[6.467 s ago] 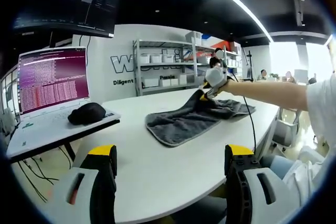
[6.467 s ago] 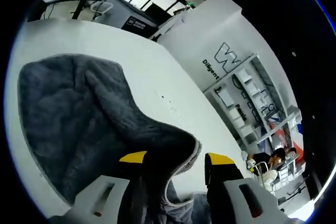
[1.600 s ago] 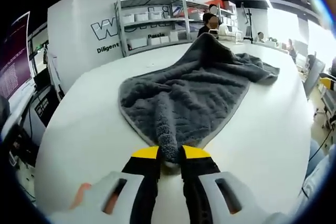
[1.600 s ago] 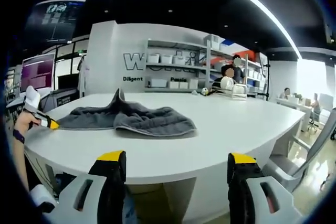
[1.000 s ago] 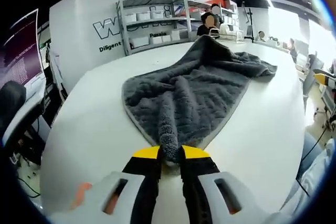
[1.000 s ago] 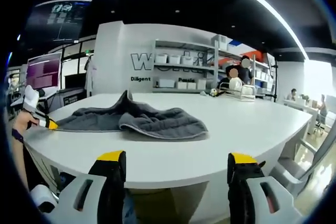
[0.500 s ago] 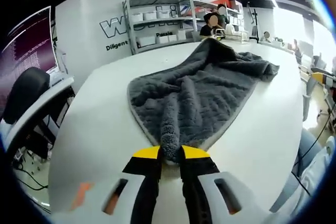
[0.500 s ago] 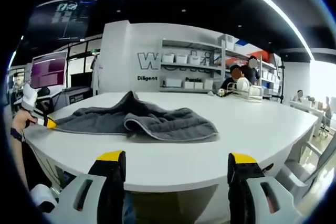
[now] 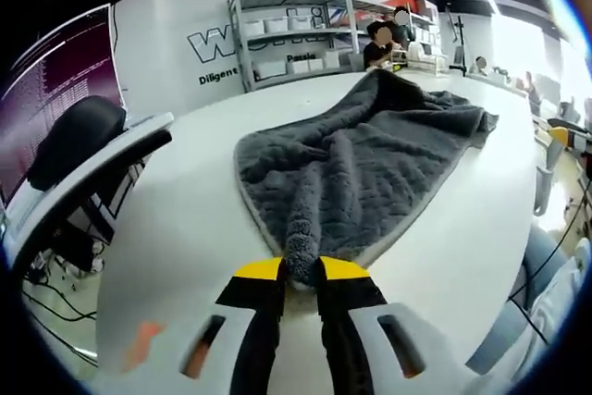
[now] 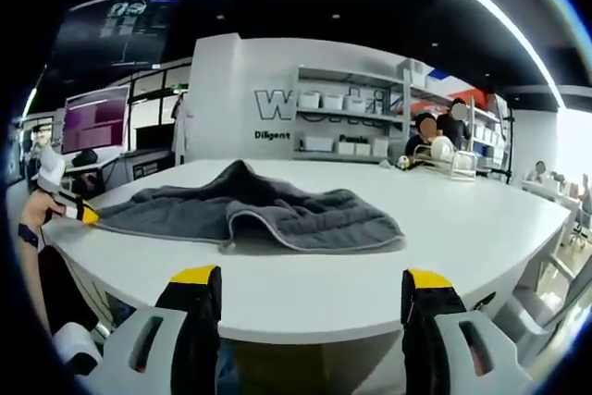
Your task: Open the folded towel by lifting each exposed corner and separating the folded layers until the towel lies flat within the target outline without major curled edges
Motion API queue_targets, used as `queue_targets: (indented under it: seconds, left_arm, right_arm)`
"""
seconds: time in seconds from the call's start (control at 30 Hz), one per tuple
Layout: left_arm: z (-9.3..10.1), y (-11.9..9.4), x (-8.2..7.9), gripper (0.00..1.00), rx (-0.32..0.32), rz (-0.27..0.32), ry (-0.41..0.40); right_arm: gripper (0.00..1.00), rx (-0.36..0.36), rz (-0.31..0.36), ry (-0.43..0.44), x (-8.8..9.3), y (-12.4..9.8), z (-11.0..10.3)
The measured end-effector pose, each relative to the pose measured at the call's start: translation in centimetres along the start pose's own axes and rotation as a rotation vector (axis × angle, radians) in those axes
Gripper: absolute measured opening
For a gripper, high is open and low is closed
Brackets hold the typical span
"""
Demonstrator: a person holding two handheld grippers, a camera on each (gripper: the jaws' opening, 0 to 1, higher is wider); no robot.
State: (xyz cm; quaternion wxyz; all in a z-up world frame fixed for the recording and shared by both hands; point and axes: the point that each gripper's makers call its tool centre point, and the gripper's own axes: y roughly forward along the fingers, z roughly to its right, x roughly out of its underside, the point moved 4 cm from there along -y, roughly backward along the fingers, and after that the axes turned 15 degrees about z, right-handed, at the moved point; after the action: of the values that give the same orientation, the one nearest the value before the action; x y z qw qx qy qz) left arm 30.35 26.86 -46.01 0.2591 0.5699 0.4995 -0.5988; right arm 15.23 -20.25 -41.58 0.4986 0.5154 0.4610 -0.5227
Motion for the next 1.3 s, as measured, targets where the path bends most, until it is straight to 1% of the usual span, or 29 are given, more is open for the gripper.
queue_targets:
  seconds: [0.47,1.07,1.3]
  left_arm:
    - [-0.8,-1.0,0.5,0.13,-0.028,-0.01,-0.001]
    - [-1.2,-1.9,1.0,0.13,-0.048,-0.024,0.002]
    - [-1.6,-2.6,1.3,0.12,-0.062,-0.029,0.0]
  right_arm:
    - [0.81,-0.03,-0.005,0.002,0.1,0.5,-0.9]
    - [0.81,-0.054,-0.011,0.003,0.2,0.8,-1.5]
    - [0.81,-0.068,-0.013,0.003,0.2,1.1,-1.8]
